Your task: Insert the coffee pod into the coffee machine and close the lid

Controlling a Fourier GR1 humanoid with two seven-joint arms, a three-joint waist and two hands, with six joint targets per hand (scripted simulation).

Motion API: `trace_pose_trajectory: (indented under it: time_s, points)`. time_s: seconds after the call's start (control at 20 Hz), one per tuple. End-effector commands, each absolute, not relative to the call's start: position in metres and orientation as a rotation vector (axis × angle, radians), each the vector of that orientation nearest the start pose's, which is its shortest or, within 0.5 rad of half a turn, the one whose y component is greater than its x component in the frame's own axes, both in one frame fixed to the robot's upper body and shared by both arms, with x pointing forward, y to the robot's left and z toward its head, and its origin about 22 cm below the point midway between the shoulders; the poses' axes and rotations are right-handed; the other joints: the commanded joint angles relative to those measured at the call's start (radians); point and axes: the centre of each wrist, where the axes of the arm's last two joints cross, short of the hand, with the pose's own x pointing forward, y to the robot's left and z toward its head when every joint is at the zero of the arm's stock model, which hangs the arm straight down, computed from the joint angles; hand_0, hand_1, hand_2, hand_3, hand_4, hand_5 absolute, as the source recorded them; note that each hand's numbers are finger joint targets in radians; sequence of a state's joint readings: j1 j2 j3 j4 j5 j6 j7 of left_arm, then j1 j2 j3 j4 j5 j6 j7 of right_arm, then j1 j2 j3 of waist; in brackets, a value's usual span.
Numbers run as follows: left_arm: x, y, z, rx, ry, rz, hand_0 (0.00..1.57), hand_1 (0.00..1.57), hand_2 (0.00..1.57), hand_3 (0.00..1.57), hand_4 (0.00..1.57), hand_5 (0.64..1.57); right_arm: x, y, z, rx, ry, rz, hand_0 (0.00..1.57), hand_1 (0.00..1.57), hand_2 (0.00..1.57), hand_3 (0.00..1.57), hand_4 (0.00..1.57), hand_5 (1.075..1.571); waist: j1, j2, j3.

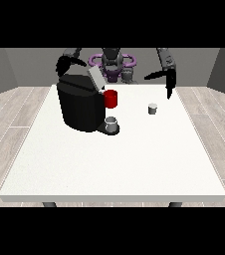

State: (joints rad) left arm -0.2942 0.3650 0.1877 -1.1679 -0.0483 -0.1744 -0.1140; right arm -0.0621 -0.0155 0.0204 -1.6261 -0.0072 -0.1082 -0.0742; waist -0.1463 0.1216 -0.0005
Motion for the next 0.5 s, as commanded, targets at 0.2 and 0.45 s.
trace_pose_trajectory:
  time_s: [0.2,0.45]
  points:
    - [0.336,0.385,0.037,0.34,-1.481,-0.282,0.0,0.0,0.0,0.0,0.0,1.571,0.265,-0.206,0.035,-0.036,-1.781,-0.028,0.0,0.0,0.0,0.0,0.34,1.571,-0.015,0.075,0.0]
    - [0.349,0.356,0.022,0.335,-1.412,-0.383,0.0,0.0,0.0,0.0,0.0,1.571,0.277,-0.207,0.031,-0.065,-1.728,-0.069,0.0,0.0,0.0,0.0,0.4,1.571,0.007,0.06,0.0002]
